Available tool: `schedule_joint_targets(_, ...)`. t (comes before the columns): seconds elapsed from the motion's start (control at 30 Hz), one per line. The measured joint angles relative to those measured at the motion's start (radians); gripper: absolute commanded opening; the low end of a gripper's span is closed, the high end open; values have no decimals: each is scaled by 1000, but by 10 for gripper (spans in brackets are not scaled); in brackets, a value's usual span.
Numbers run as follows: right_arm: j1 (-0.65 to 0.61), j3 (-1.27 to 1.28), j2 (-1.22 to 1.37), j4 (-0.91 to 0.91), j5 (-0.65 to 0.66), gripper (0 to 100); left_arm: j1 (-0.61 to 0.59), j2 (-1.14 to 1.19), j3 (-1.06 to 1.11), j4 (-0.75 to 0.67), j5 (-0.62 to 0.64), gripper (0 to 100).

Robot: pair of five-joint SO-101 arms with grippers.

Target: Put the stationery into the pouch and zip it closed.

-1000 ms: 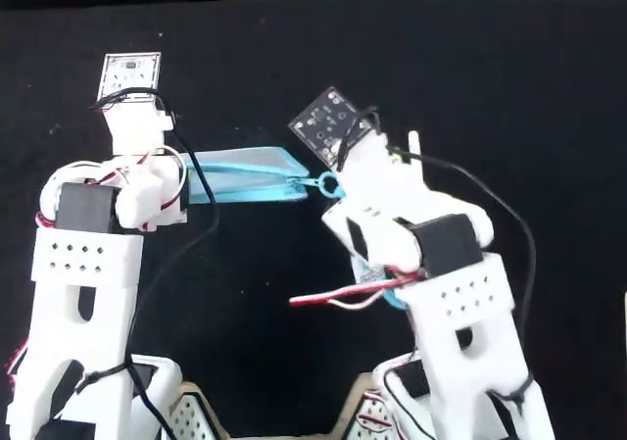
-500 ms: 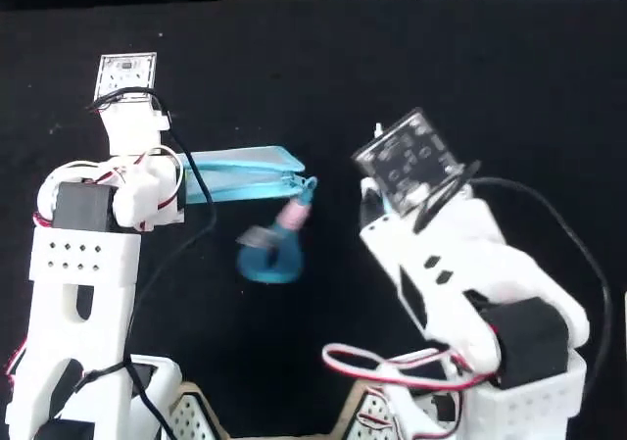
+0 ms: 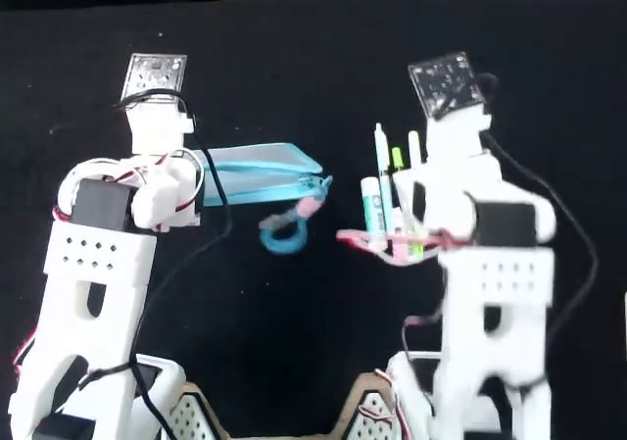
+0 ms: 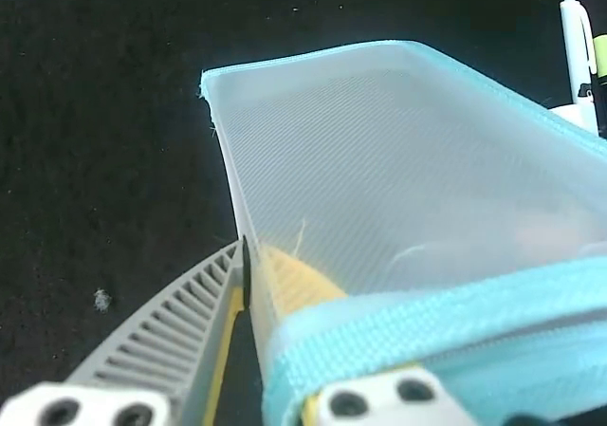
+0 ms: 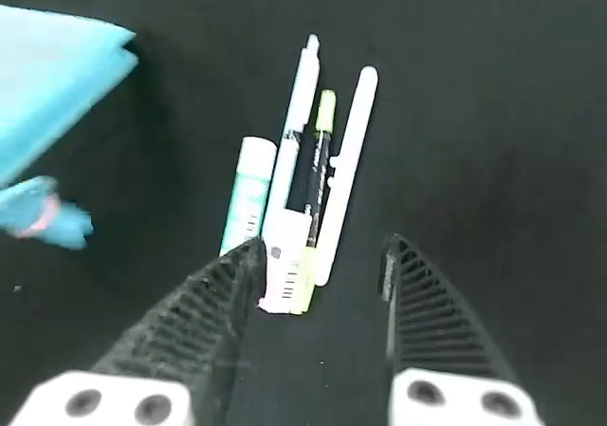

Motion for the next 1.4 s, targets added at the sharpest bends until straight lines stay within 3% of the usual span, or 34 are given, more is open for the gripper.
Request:
schedule_joint_targets(0.53,23,15,565,-310,-166,184,-25,-9,58,-49,0,33)
schedule_joint_targets(0.83,23,15,624,-270,-166,184,-25,-9,77,-63,2,30)
schedule_joint_targets(1.03,23,15,634,-236,-166,184,-23,-11,167,-180,52,30)
schedule_joint_targets(1.4,5,-5,787,-210,-166,184,-23,-11,186,-189,60,30)
